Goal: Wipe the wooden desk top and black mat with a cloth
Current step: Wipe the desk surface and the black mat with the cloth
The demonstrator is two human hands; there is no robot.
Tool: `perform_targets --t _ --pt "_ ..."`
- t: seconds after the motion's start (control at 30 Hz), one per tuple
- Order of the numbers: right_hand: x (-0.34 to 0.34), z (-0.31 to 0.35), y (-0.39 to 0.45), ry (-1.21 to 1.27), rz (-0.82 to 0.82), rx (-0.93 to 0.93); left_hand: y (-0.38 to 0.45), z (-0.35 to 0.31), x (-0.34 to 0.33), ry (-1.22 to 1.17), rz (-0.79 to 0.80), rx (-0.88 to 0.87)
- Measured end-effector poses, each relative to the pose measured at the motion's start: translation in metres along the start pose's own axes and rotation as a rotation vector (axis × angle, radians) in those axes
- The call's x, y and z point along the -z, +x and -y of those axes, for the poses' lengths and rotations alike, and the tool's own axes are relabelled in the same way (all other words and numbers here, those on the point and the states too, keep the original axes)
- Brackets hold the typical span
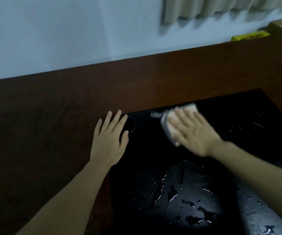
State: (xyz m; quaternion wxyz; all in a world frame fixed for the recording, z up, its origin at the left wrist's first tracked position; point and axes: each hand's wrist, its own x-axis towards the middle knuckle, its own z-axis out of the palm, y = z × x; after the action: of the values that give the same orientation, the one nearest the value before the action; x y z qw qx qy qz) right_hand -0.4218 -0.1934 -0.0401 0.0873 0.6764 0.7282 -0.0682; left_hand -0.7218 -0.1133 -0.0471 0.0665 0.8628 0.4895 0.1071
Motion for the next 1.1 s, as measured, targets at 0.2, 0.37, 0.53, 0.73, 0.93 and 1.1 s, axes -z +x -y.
perform_targets --t 0.2,0.37,0.53,0.73,0.93,1.1 --pt "0.026 -0.007 0.072 0.211 0.078 -0.350 0.001 -0.001 -0.001 0.012 0.005 0.034" --pt "0.008 0.056 0.019 0.114 0.015 -0.117 -0.001 -0.006 0.003 0.045 0.048 0.069" --pt "0.005 0.042 -0.041 0.118 0.101 0.233 0.003 -0.021 0.005 -0.003 0.127 0.114" --pt "0.012 -0.037 0.028 0.038 0.032 -0.005 0.035 -0.056 -0.003 -0.136 0.068 0.122" --pt "0.027 -0.043 0.090 0.172 0.069 -0.232 0.047 -0.074 -0.019 -0.032 0.161 0.221" --pt "0.011 -0.003 0.021 0.109 0.005 0.138 0.050 -0.075 -0.017 -0.034 0.174 0.234"
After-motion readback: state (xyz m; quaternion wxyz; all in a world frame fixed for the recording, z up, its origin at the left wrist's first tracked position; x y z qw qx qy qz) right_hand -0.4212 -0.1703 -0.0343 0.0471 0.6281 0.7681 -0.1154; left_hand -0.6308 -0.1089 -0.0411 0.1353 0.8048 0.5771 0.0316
